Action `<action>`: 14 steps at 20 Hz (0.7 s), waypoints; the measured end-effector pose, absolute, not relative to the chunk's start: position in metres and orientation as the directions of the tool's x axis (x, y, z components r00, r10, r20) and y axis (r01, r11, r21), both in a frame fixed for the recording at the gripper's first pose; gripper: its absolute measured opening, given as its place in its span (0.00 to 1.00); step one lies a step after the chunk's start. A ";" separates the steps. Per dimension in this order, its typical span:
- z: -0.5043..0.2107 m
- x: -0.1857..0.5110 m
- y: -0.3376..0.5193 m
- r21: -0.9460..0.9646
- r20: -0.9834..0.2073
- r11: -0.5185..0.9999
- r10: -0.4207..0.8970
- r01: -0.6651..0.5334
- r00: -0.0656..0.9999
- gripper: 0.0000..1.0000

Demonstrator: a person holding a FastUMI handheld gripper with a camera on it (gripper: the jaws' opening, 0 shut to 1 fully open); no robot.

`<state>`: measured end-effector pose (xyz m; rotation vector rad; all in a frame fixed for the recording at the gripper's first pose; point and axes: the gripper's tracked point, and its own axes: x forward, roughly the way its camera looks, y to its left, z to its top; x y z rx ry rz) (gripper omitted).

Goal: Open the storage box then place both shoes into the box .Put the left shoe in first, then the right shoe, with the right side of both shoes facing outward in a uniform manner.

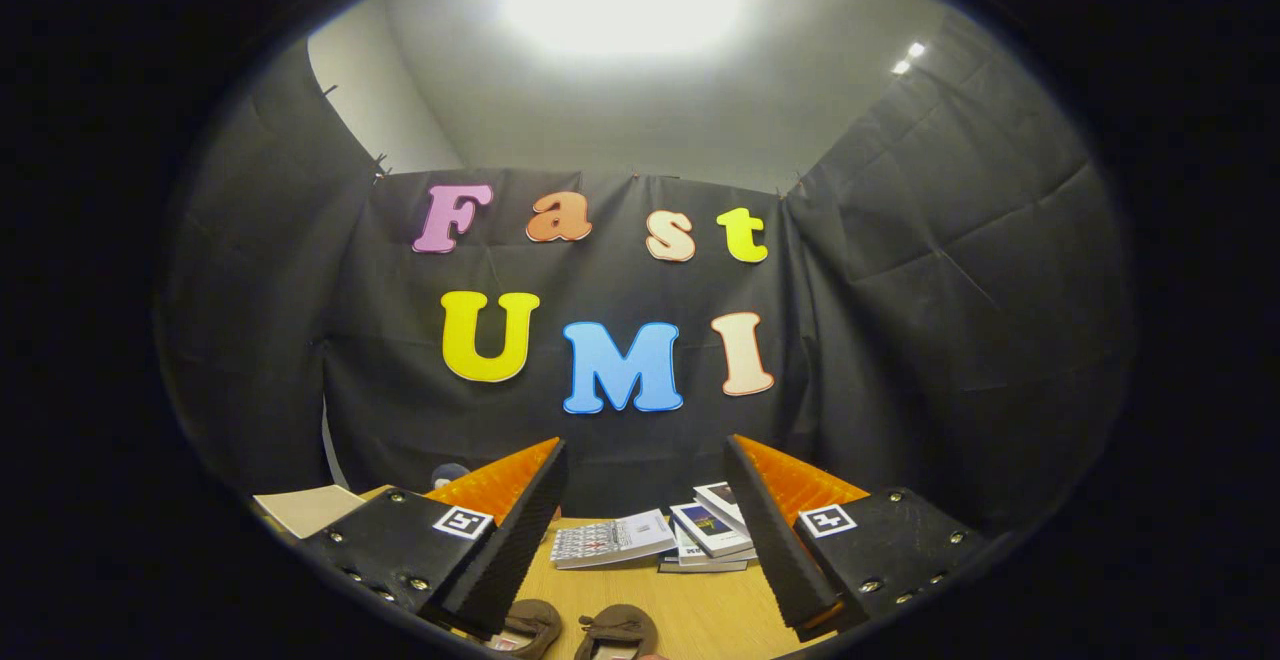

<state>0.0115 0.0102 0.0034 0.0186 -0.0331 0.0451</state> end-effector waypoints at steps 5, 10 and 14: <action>-0.007 0.015 0.029 0.024 0.015 0.995 0.092 -0.092 0.996 0.96; -0.031 0.015 0.067 0.111 -0.049 0.981 0.166 -0.160 0.985 0.96; -0.051 0.012 0.099 0.197 -0.093 0.962 0.210 -0.189 0.973 0.97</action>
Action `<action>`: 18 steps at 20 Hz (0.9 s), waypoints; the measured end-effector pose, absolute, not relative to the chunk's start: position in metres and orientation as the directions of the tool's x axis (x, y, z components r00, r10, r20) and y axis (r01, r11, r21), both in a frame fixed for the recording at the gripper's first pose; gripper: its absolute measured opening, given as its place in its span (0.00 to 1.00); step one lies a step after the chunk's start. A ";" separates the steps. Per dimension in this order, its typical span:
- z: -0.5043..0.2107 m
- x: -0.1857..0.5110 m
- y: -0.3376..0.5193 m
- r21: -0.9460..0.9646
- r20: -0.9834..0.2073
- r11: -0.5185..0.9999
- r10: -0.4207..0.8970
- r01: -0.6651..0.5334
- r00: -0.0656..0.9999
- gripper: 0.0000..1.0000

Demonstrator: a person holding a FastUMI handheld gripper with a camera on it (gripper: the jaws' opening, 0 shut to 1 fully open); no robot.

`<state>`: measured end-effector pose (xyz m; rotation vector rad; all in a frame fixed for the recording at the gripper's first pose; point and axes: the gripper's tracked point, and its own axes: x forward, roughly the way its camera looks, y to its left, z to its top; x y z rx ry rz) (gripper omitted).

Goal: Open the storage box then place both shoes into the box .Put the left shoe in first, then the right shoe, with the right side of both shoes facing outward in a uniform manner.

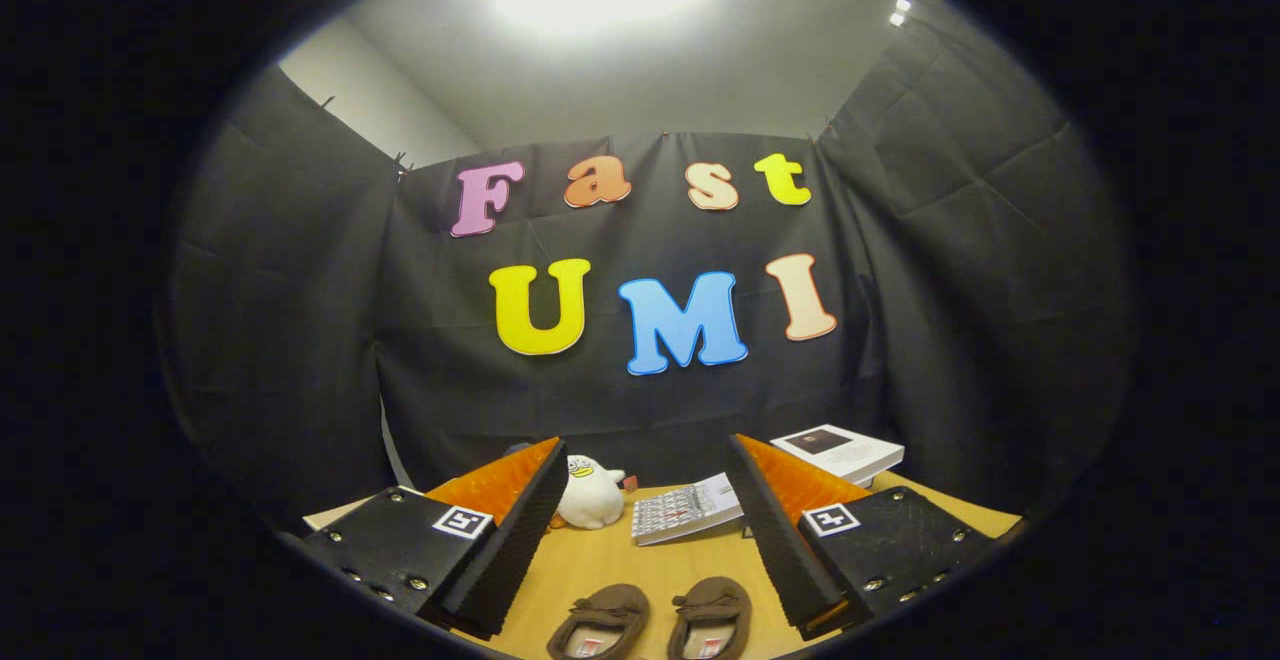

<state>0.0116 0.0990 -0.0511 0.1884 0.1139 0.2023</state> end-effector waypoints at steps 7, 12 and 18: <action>-0.099 0.000 0.158 0.426 -0.204 0.883 0.306 -0.198 0.930 0.97; -0.130 -0.002 0.186 0.537 -0.284 0.830 0.343 -0.148 0.895 0.98; -0.175 -0.020 0.238 0.729 -0.377 0.681 0.485 -0.070 0.789 0.98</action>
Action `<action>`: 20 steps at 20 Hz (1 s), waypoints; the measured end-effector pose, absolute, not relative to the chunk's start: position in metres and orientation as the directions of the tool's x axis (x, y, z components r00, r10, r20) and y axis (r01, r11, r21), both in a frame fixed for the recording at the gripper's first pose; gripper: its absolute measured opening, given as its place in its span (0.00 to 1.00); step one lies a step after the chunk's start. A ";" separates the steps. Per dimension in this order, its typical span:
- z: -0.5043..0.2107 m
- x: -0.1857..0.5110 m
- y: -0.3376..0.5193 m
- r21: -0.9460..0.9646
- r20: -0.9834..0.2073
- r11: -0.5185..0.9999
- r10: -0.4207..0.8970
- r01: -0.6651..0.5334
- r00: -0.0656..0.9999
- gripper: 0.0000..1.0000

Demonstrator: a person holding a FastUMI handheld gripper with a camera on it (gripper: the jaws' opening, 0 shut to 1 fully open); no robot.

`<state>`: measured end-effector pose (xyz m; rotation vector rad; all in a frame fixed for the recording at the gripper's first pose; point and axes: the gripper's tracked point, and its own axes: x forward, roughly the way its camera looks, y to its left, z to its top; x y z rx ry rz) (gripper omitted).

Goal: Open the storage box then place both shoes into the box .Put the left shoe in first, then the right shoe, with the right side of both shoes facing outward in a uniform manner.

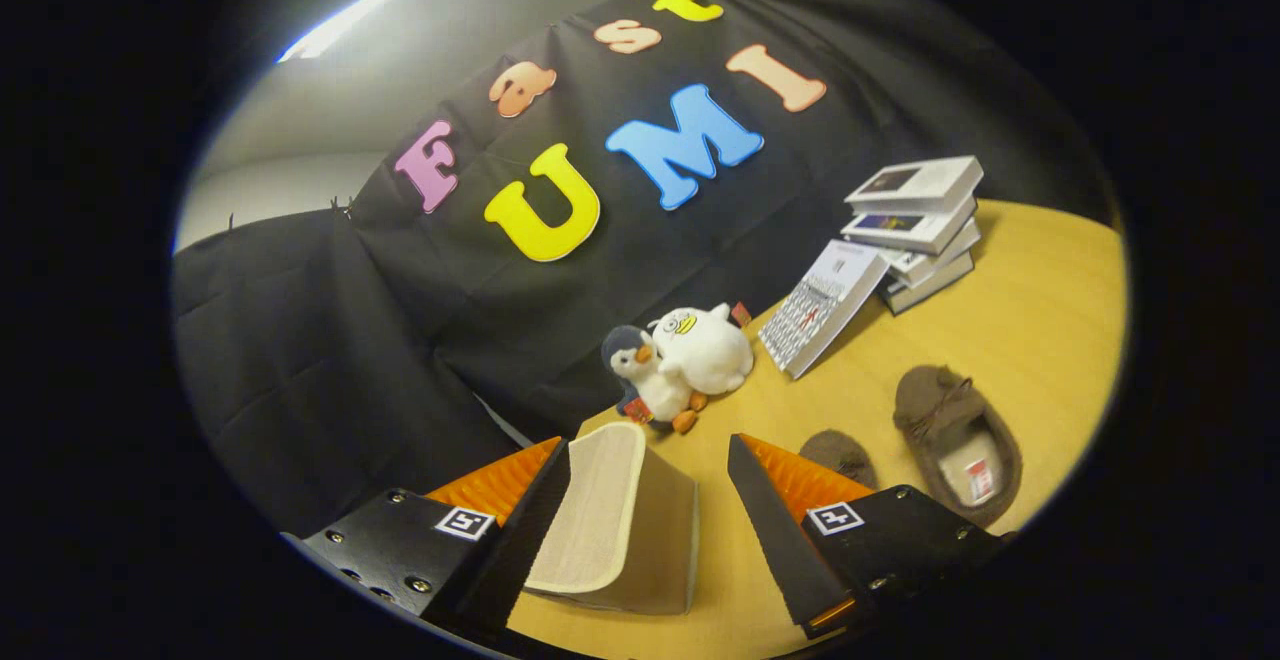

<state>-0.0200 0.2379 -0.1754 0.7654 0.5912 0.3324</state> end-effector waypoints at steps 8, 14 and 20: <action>-0.215 -0.036 0.298 0.894 -0.385 0.439 0.660 0.084 0.645 0.98; -0.228 -0.043 0.328 0.935 -0.351 0.305 0.745 0.180 0.567 0.98; -0.242 -0.046 0.345 0.933 -0.358 0.272 0.778 0.238 0.516 0.95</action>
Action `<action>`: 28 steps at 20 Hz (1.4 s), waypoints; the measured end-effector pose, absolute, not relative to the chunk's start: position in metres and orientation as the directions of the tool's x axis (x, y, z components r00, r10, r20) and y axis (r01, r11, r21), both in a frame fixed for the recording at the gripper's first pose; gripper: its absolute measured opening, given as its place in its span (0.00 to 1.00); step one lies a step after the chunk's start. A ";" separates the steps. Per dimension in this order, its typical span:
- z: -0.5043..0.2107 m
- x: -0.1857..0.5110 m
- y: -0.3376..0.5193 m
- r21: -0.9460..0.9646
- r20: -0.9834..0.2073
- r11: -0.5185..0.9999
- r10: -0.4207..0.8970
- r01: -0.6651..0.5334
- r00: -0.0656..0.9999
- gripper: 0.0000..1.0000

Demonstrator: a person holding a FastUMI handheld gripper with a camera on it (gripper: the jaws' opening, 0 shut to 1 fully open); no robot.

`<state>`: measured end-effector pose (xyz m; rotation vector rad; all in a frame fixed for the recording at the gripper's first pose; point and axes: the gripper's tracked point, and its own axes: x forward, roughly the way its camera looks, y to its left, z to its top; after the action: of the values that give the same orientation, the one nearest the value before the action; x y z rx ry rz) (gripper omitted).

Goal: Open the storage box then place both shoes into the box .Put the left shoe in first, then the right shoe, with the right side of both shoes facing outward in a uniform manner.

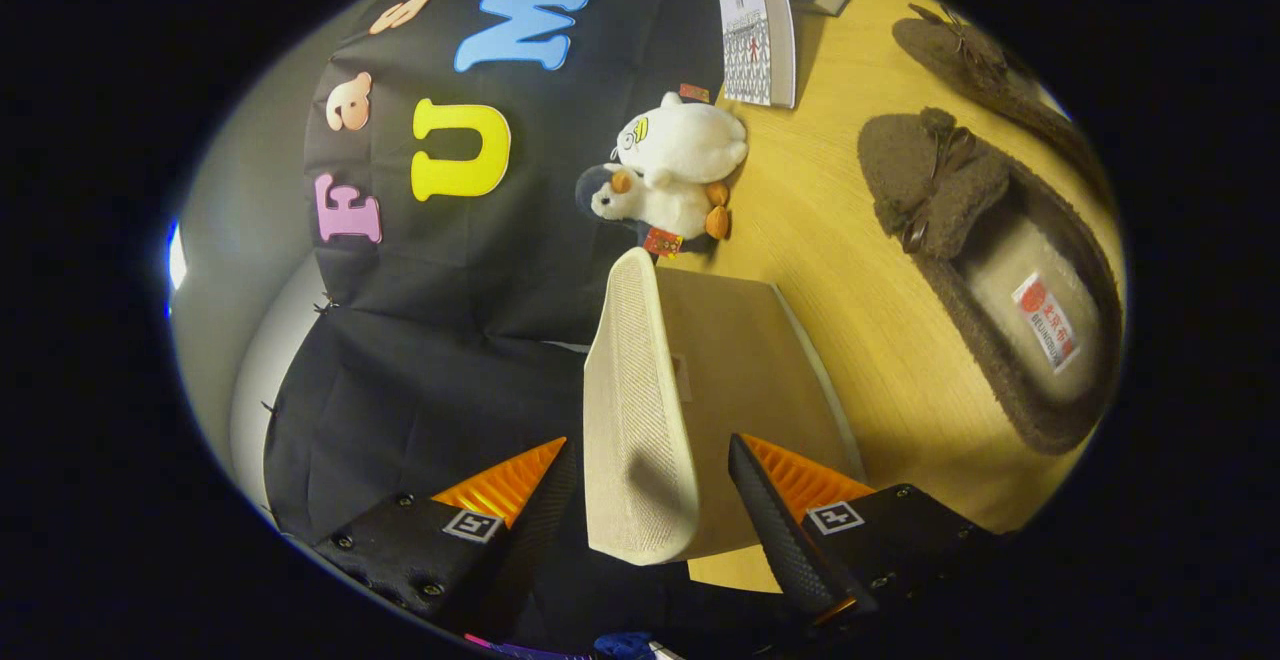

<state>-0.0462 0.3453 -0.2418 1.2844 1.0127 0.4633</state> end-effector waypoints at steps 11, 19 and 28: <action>-0.239 -0.033 0.341 0.936 -0.351 0.300 0.794 0.181 0.497 0.01; -0.203 -0.043 0.349 0.937 -0.344 0.333 0.822 0.105 0.454 0.00; -0.131 -0.030 0.376 0.942 -0.295 0.334 0.847 -0.011 0.443 0.00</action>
<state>-0.0297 0.3761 -0.1311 1.0885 0.9552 0.6880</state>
